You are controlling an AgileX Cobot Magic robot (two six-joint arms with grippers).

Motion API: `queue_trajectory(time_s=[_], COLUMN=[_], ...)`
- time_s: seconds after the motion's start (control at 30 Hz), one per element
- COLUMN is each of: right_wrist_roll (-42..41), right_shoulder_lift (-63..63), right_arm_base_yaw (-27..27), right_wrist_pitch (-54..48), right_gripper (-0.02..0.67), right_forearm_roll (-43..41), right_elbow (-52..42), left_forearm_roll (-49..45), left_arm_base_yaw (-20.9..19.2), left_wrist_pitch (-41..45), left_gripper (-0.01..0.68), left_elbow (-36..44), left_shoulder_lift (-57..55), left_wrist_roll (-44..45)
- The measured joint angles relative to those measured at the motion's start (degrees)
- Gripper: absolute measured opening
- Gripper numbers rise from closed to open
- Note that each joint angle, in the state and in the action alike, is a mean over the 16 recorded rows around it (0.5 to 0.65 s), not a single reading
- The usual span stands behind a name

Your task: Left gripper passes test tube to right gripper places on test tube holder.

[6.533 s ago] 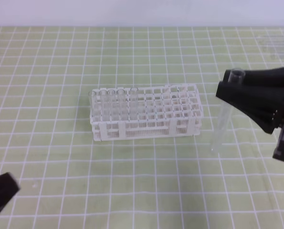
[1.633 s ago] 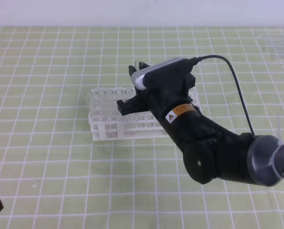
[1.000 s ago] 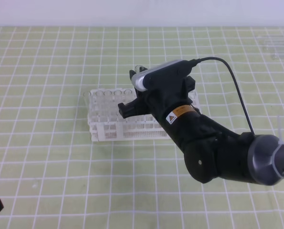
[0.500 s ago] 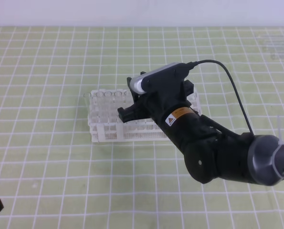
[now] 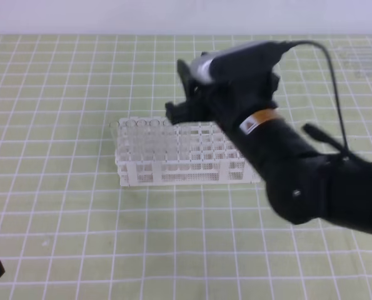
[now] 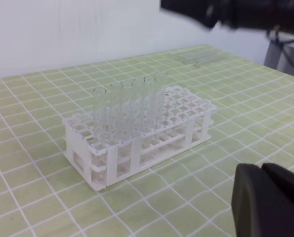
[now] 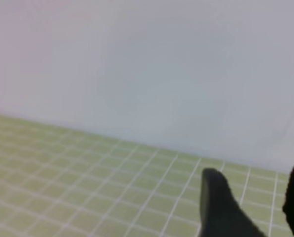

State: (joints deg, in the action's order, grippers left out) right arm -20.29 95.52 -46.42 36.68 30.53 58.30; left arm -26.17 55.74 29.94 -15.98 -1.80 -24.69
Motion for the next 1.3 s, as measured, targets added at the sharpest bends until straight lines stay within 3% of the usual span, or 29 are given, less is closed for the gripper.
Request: queue_trajectory(time_s=[0.33, 0.47, 0.73, 1.3], right_wrist_roll=[-19.3, -26.6, -32.6, -32.9], right_shoulder_lift=[-16.8, -24.0, -39.2, -70.7], right_arm_base_yaw=[1.5, 3.8, 12.6, 36.4], right_wrist_pitch=[-17.9, -25.8, -34.0, -31.3], right_gripper=[0.043, -0.002, -0.015, -0.016], right_forearm_roll=[7.0, 6.6, 4.2, 8.5], right_elbow=[-1.9, -4.8, -15.3, -43.9], left_forearm_roll=[0.0, 0.0, 0.0, -0.1], left_arm_base_yaw=[0.0, 0.0, 0.0, 0.0], left_wrist_pitch=[0.1, 0.1, -0.1, -0.1], left_gripper=[-0.003, -0.003, -0.003, -0.002], left_elbow=[0.0, 0.0, 0.0, 0.0], left_shoulder_lift=[0.0, 0.0, 0.0, -0.1], left_wrist_roll=[0.0, 0.0, 0.0, 0.0])
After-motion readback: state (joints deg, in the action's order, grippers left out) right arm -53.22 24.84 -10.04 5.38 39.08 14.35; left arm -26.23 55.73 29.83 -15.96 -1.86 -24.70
